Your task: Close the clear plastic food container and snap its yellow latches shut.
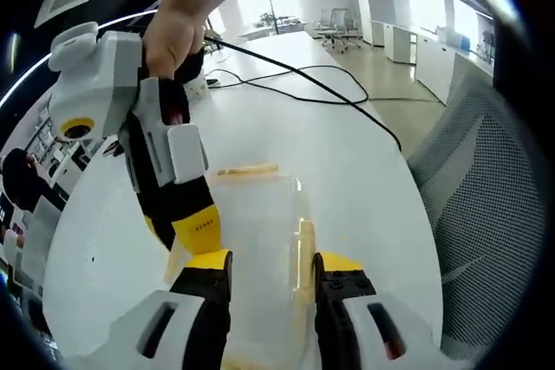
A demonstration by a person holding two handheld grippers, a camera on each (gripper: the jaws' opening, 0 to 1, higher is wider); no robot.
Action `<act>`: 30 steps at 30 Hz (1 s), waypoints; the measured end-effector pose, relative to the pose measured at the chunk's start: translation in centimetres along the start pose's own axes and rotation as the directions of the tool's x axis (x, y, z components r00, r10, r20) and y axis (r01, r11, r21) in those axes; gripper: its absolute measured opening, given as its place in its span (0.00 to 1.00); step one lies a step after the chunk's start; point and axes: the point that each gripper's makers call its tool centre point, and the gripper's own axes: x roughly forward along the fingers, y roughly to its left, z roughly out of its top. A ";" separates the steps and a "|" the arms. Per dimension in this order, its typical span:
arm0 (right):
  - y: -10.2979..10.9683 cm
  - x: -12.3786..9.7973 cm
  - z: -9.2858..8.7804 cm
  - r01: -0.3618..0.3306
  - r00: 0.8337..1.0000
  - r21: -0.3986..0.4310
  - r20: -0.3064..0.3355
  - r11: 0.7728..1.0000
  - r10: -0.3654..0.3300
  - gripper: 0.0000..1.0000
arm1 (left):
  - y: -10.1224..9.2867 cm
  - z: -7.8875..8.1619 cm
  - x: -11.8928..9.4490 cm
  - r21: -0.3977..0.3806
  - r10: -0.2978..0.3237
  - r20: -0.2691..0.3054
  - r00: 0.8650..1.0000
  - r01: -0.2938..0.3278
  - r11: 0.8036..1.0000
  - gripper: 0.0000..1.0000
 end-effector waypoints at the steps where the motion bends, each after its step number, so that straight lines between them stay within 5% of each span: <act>1: 0.0 0.0 0.0 -0.002 1.000 0.002 0.001 1.000 0.002 0.34 | 0.0 0.0 0.0 0.000 -0.001 0.000 1.000 0.001 1.000 0.31; 19: 0.0 0.6 -0.2 -0.024 0.999 0.114 -0.021 0.993 0.027 0.32 | 0.1 -0.2 0.3 -0.019 0.026 -0.034 0.999 -0.027 0.999 0.26; 20: 1.4 1.3 0.1 -0.113 0.993 0.133 -0.003 0.985 0.114 0.32 | 1.0 -0.7 0.2 0.040 0.091 -0.076 0.993 -0.088 0.995 0.25; 21: 0.1 1.4 -0.3 -0.049 0.999 0.133 -0.014 0.990 0.051 0.32 | -0.1 -0.1 0.6 0.002 0.051 -0.043 0.998 -0.051 0.999 0.25; 30: 0.3 0.9 -0.3 -0.067 0.998 0.136 -0.008 0.988 0.068 0.33 | -0.9 0.0 0.2 0.031 0.026 -0.006 1.000 -0.026 0.999 0.27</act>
